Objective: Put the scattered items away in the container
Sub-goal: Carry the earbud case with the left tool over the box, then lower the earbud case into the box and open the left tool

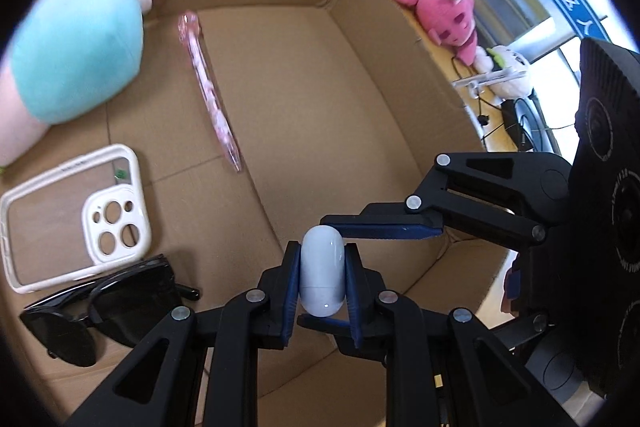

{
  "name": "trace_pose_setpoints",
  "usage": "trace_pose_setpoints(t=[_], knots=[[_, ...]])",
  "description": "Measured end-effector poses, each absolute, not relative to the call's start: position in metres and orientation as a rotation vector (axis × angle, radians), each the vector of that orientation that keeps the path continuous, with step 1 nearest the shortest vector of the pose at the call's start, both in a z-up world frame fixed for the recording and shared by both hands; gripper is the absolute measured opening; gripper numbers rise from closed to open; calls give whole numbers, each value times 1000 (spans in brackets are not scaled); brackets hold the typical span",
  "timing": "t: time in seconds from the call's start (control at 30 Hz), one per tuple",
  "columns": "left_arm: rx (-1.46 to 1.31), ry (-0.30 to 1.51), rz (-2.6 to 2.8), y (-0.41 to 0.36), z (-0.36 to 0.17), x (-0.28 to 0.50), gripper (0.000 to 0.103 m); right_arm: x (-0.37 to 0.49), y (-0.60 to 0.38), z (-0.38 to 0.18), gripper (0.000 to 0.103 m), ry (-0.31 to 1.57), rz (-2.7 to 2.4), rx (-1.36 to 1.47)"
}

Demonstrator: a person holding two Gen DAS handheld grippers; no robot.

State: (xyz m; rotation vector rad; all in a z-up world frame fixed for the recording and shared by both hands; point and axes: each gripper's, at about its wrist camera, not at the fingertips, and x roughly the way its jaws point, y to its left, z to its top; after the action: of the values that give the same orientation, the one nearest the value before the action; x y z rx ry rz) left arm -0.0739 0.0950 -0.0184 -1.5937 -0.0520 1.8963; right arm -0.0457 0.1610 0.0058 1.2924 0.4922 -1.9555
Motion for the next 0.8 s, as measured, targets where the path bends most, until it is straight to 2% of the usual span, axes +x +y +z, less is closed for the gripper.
trace_pose_setpoints(t=[0.67, 0.8], knots=[[-1641, -86, 1837, 116, -43, -88, 20, -47, 183, -9, 47, 461, -1989, 1417], [-1643, -89, 1854, 112, -43, -87, 23, -45, 183, -8, 47, 456, -2001, 1418]])
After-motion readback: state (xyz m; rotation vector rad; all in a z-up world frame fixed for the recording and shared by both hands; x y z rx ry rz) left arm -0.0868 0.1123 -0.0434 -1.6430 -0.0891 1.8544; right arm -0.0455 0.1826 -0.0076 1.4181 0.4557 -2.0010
